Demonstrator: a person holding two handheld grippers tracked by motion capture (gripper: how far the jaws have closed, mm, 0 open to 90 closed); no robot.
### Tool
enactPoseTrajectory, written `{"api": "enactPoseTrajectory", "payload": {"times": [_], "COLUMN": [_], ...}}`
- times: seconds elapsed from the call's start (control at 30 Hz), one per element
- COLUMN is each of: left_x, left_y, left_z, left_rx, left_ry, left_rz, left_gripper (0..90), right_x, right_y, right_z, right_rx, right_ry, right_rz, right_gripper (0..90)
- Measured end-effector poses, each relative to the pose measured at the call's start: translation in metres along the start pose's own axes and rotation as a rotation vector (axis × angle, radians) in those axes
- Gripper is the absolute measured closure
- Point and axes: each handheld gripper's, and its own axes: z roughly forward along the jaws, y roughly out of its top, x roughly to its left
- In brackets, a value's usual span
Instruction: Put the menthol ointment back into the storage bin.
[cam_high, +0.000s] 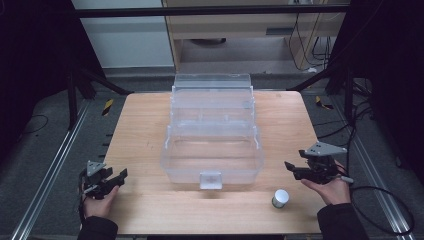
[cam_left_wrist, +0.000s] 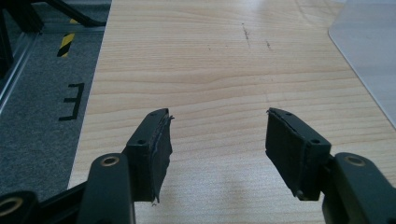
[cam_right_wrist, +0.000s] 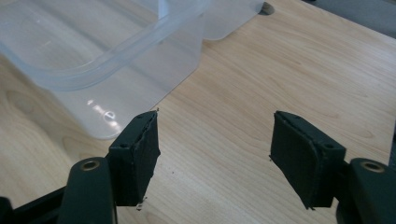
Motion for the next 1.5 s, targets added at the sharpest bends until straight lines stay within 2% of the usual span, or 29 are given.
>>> {"api": "enactPoseTrajectory", "payload": {"times": [0.1, 0.2, 0.4, 0.63, 0.7, 0.93, 1.1, 1.13, 1.5], "left_x": [-0.001, -0.001, -0.001, -0.002, -0.002, -0.003, -0.004, -0.004, -0.004], "left_y": [0.0, 0.0, 0.0, 0.0, 0.0, 0.0, 0.0, 0.0, 0.0], "left_z": [0.001, 0.001, 0.001, 0.002, 0.002, 0.003, 0.004, 0.004, 0.004], "left_rx": [0.004, 0.009, 0.013, 0.014, 0.018, 0.024, 0.029, 0.029, 0.035], "left_ry": [-0.003, -0.006, -0.008, -0.014, -0.016, -0.022, -0.024, -0.024, -0.027], "left_rz": [0.004, 0.007, 0.014, 0.02, 0.022, 0.03, 0.034, 0.035, 0.042], "left_gripper": [40.6, 40.7, 40.7, 40.7, 40.6, 40.7, 40.7, 40.7, 40.6], "right_x": [0.002, 0.005, 0.01, 0.012, 0.013, 0.019, 0.025, 0.027, 0.033], "right_y": [0.004, 0.009, 0.02, 0.026, 0.027, 0.031, 0.034, 0.034, 0.034], "right_z": [0.0, 0.001, -0.001, -0.004, -0.004, -0.005, -0.003, -0.002, 0.0], "right_rx": [0.024, 0.049, 0.073, 0.117, 0.128, 0.203, 0.259, 0.284, 0.361], "right_ry": [0.052, 0.071, 0.11, 0.151, 0.16, 0.201, 0.244, 0.251, 0.299], "right_rz": [-0.019, -0.061, -0.109, -0.13, -0.152, -0.229, -0.3, -0.317, -0.377], "right_gripper": [30.6, 30.6, 30.7, 29.0, 28.9, 28.8, 28.8, 28.8, 30.0]}}
